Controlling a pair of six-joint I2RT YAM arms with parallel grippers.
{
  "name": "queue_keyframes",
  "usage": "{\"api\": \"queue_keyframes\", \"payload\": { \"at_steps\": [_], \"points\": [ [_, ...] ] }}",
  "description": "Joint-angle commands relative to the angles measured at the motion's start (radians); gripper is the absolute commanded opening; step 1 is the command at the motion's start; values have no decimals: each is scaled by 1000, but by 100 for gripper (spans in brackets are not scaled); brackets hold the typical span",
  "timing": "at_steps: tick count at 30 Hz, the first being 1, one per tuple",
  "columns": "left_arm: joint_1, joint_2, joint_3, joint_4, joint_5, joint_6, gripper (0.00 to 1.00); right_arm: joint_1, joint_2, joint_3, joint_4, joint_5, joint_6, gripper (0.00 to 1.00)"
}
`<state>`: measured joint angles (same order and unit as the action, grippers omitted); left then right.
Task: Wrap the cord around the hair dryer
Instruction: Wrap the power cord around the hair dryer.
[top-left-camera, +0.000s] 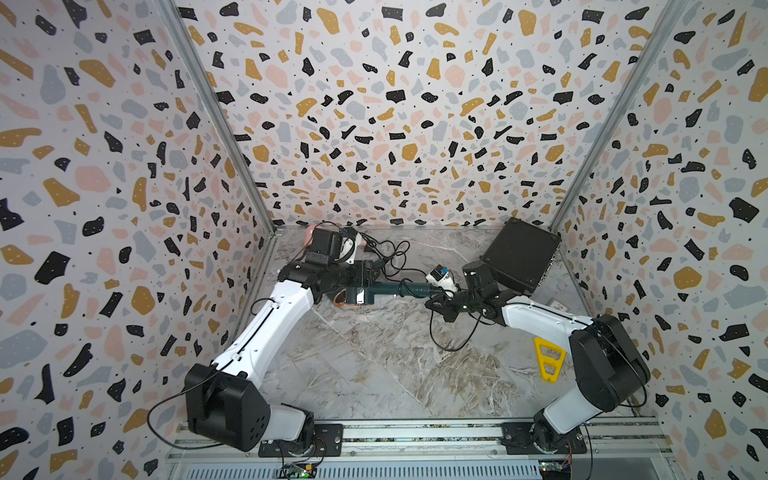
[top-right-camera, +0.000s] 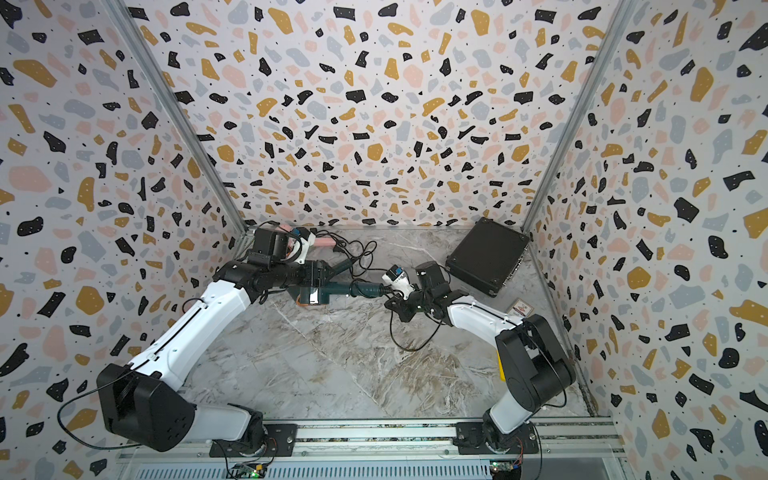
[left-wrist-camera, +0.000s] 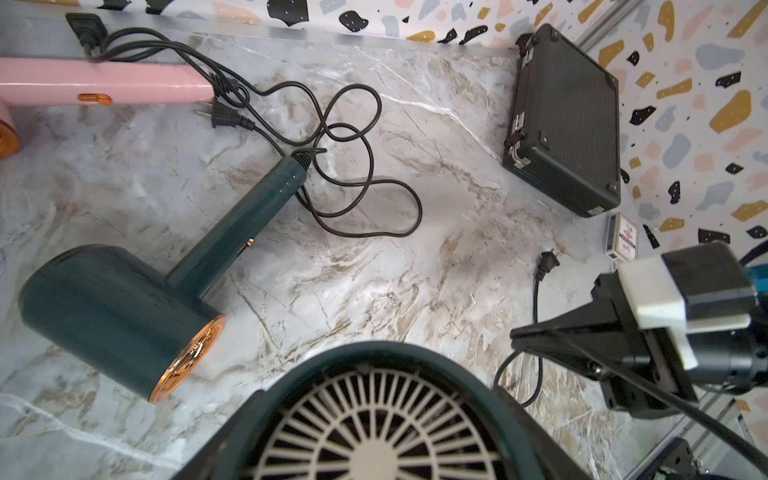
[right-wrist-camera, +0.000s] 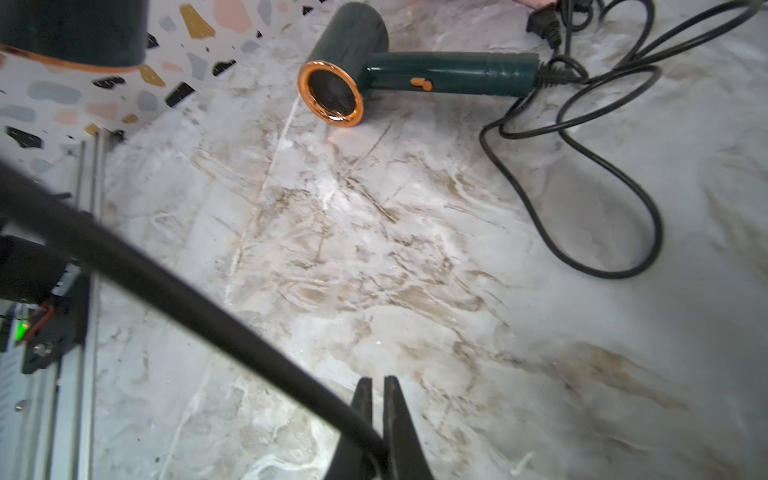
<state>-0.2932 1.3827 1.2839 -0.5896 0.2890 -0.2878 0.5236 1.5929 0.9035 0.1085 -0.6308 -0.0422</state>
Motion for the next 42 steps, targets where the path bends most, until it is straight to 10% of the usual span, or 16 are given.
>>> {"api": "queue_keyframes", "payload": {
  "at_steps": [1, 7, 28, 32, 36, 42],
  "points": [
    [-7, -24, 99, 29, 5, -84, 0, -8, -43, -59, 176, -57, 130, 16],
    [-46, -1, 193, -74, -21, -27, 0, -8, -113, -129, 140, -6, 107, 55],
    [-52, 34, 447, -234, -3, 34, 0, 38, -106, -252, 152, 273, -17, 65],
    [-50, 25, 454, -236, 13, 31, 0, 39, -31, -234, 215, 277, 19, 52],
    [-49, 24, 451, -231, 14, 31, 0, 38, -11, -250, 265, 281, 51, 1],
    [122, -13, 262, 11, 236, -151, 0, 38, -30, -275, 213, 301, 96, 0]
  ]
}}
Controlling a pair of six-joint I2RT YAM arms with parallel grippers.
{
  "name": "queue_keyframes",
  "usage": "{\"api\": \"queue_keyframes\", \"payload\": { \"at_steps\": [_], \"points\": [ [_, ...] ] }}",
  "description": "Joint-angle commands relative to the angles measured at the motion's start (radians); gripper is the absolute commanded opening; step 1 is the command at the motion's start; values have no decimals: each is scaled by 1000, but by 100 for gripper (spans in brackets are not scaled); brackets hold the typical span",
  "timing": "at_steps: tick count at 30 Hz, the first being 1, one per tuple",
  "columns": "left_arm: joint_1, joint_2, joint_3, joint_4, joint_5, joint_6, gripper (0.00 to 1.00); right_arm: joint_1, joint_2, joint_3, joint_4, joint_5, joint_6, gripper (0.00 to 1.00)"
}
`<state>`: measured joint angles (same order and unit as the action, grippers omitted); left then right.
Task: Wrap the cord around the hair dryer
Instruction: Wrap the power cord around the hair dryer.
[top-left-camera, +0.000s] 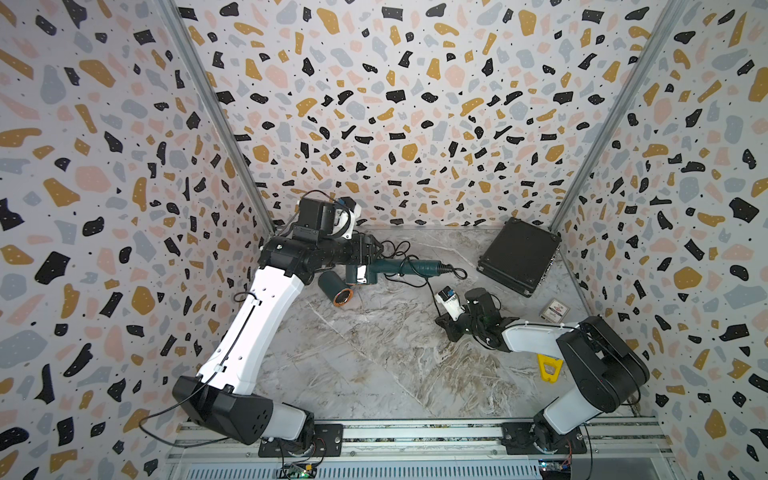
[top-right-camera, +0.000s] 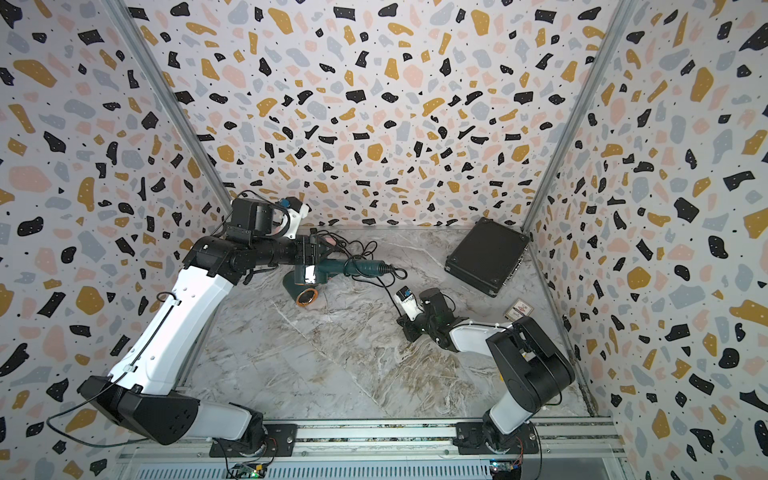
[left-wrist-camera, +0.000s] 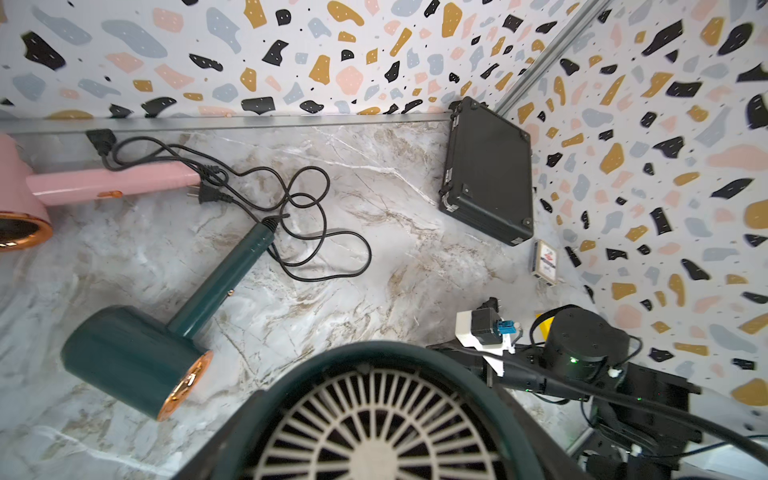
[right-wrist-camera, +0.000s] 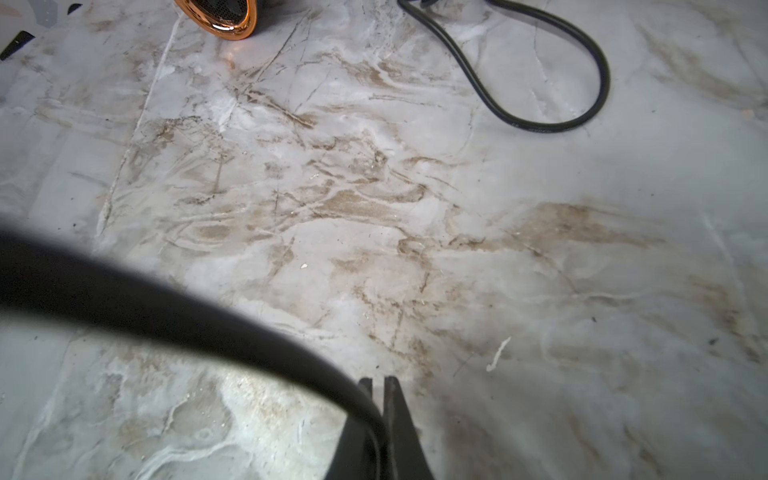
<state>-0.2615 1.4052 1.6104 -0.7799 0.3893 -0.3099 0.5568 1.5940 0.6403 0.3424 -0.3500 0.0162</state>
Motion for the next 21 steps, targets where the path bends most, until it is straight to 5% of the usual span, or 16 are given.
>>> {"api": "queue_keyframes", "payload": {
  "at_steps": [1, 7, 17, 21],
  "points": [
    [133, -42, -111, 269, 151, -183, 0, 6, -40, -19, -28, 23, 45, 0],
    [268, -68, -378, 720, 87, -498, 0, 74, -106, 22, -282, 116, -8, 0],
    [216, -27, -437, 605, -524, -261, 0, 159, -314, 78, -581, 252, -81, 0],
    [162, 4, -459, 604, -647, -173, 0, 173, -367, 164, -677, 233, -108, 0]
  ]
}}
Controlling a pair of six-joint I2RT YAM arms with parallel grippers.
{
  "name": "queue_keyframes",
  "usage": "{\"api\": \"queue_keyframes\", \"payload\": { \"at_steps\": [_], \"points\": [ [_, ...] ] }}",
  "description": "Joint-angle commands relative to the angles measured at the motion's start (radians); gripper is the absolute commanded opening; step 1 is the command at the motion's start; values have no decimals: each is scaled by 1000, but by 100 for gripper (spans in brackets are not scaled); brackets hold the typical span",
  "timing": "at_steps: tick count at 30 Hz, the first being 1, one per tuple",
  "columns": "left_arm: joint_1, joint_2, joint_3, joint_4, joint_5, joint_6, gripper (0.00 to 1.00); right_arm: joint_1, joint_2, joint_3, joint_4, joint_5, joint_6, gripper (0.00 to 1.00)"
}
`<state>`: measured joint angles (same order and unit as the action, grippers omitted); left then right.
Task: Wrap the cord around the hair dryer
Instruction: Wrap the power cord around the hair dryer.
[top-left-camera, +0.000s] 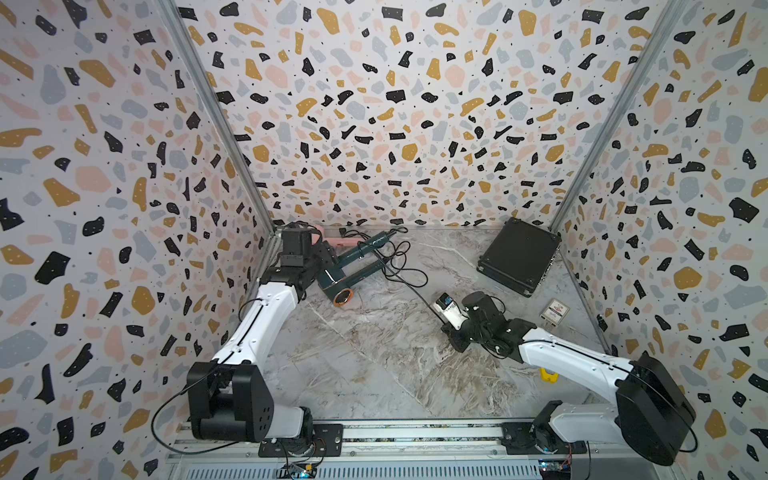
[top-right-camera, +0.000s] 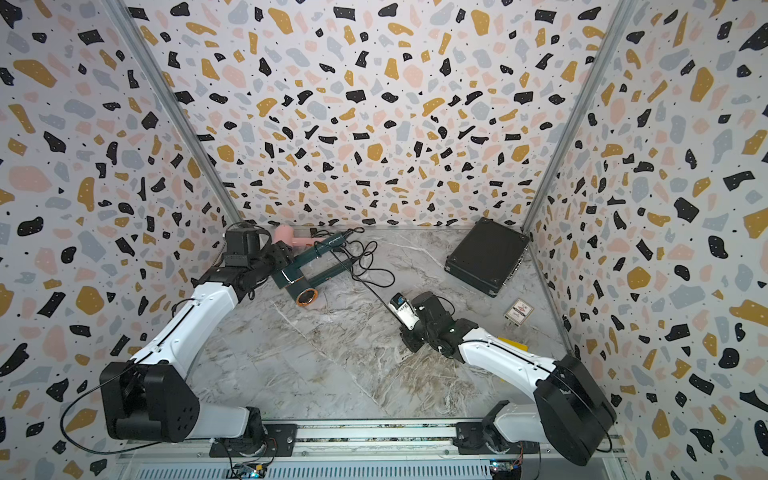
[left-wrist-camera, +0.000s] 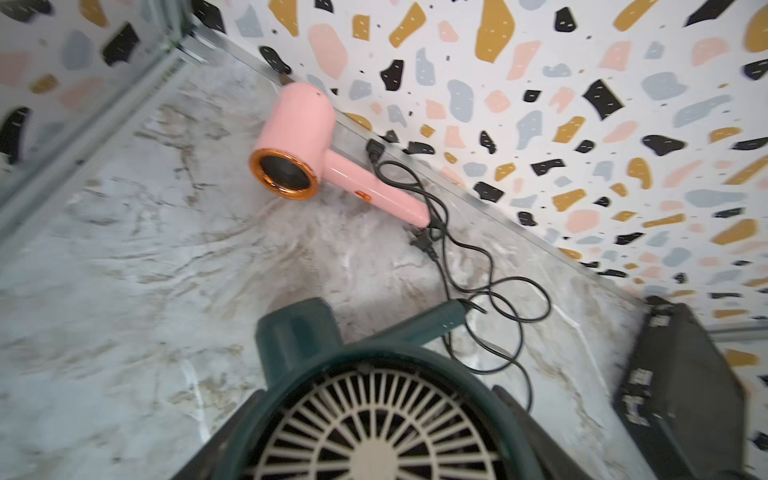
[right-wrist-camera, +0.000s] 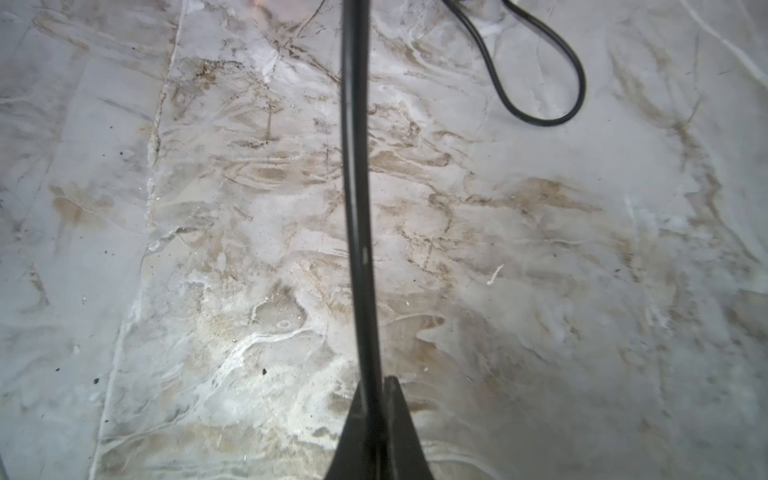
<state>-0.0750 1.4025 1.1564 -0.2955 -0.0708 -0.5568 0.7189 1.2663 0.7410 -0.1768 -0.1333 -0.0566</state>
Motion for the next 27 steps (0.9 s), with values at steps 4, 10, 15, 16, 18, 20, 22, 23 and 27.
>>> {"api": "queue_keyframes", "payload": {
  "at_steps": [4, 10, 15, 16, 18, 20, 22, 23, 27],
  "points": [
    [-92, 37, -13, 89, -263, 146, 0, 26, -68, 179, -224, -36, -66, 0],
    [-162, 95, 31, 5, -245, 268, 0, 30, -55, 379, -326, -44, -157, 0],
    [-197, 133, 53, -57, -201, 329, 0, 31, -18, 536, -372, -70, -204, 0],
    [-203, 137, 54, -66, -196, 338, 0, 31, -8, 568, -384, -69, -216, 0],
    [-212, 148, 61, -87, -189, 357, 0, 31, 9, 618, -406, -57, -246, 0],
    [-225, 160, 71, -109, -190, 377, 0, 33, 26, 673, -436, -47, -276, 0],
    [-240, 176, 87, -139, -184, 401, 0, 33, 41, 720, -452, -45, -306, 0],
    [-247, 185, 94, -153, -183, 412, 0, 33, 45, 737, -452, -43, -314, 0],
    [-281, 223, 135, -221, -118, 456, 0, 32, 67, 793, -444, -65, -356, 0]
  ]
}}
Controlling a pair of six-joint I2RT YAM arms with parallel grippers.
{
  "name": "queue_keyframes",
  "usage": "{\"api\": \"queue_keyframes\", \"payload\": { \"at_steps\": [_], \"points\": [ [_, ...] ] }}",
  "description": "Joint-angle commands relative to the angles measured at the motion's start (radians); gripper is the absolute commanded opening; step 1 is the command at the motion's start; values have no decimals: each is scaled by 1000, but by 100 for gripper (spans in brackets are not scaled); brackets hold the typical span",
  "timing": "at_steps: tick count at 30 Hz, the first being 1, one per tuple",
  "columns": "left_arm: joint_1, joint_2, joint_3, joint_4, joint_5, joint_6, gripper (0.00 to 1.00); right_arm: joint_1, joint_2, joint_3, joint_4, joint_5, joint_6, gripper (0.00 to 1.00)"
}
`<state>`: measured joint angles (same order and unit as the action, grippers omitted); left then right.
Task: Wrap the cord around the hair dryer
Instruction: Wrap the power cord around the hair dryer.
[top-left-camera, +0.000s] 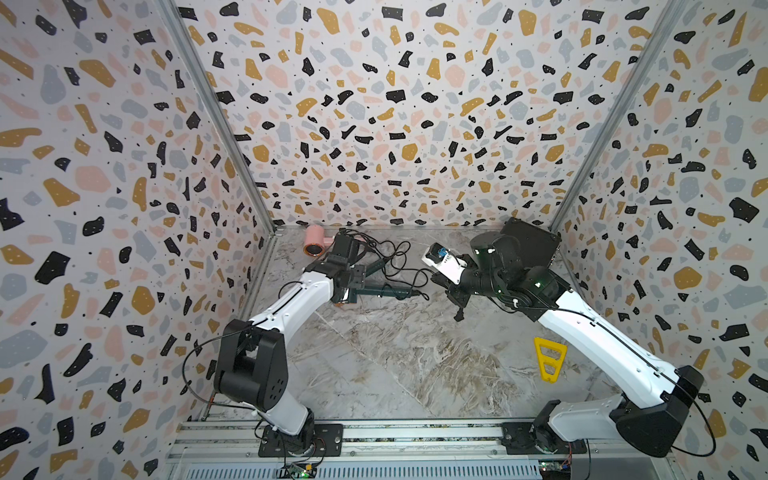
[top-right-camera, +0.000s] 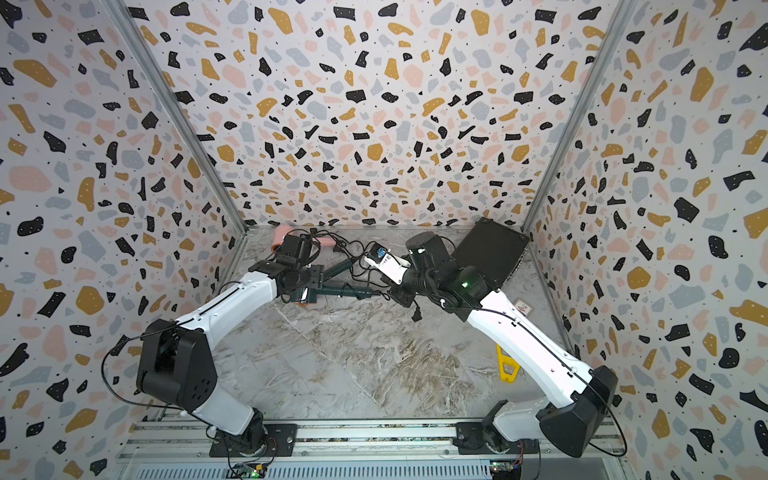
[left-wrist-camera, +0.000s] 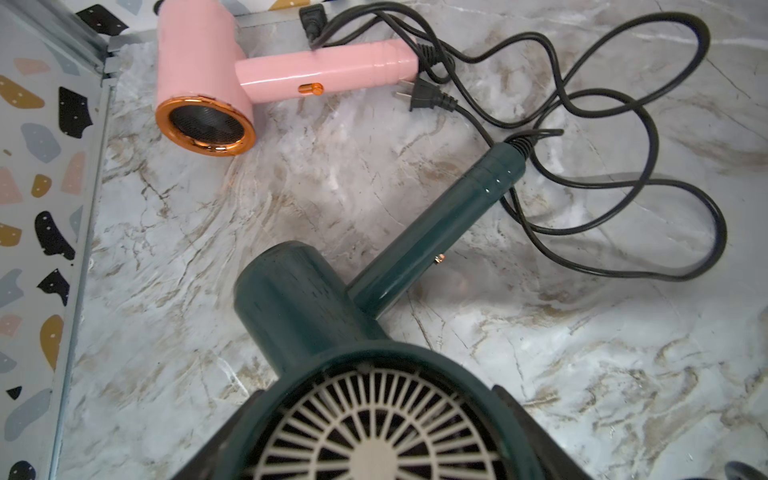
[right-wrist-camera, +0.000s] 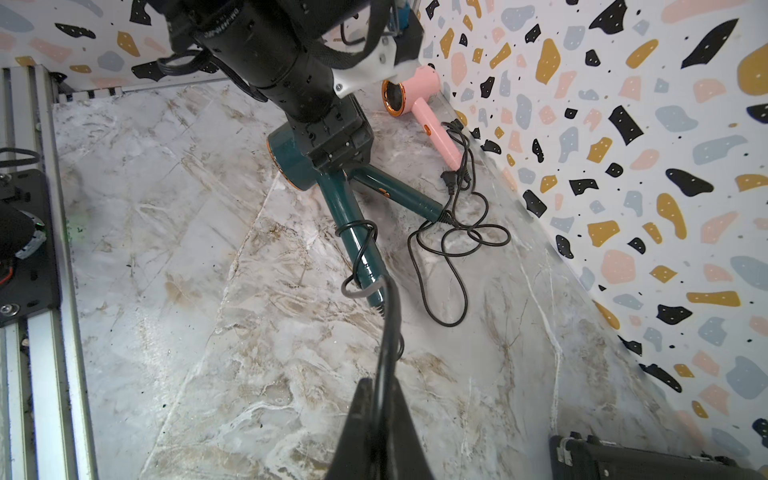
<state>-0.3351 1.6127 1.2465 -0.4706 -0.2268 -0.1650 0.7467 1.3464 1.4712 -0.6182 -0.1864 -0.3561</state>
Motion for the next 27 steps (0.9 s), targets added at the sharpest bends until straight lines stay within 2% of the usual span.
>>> {"api": "queue_keyframes", "payload": {
  "at_steps": [1, 6, 8, 11, 15, 17, 20, 23, 25, 27],
  "points": [
    [-38, 19, 55, -62, 61, 88, 0, 5, -6, 71, 8, -5, -72, 0],
    [-115, 21, 62, -109, 133, 153, 0, 5, 61, 141, 7, 56, -130, 0],
    [-129, 10, 55, -128, 195, 164, 0, 3, 91, 177, -12, 77, -144, 0],
    [-139, -28, 25, -134, 328, 164, 0, -34, 137, 210, -18, 69, -143, 0],
    [-141, -82, -18, -135, 532, 155, 0, -147, 209, 218, 3, -16, -82, 0],
    [-139, -113, -47, -106, 635, 139, 0, -177, 243, 215, 10, 1, -63, 0],
    [-120, -161, -93, -10, 774, 77, 0, -224, 278, 183, 35, -17, -20, 0],
    [-60, -208, -156, 147, 948, -40, 0, -280, 312, 133, 62, -86, 63, 0],
    [-32, -242, -191, 246, 990, -121, 0, -304, 313, 67, 93, -111, 96, 0],
    [-20, -269, -199, 263, 985, -160, 0, -309, 293, -13, 137, -128, 121, 0]
  ]
}}
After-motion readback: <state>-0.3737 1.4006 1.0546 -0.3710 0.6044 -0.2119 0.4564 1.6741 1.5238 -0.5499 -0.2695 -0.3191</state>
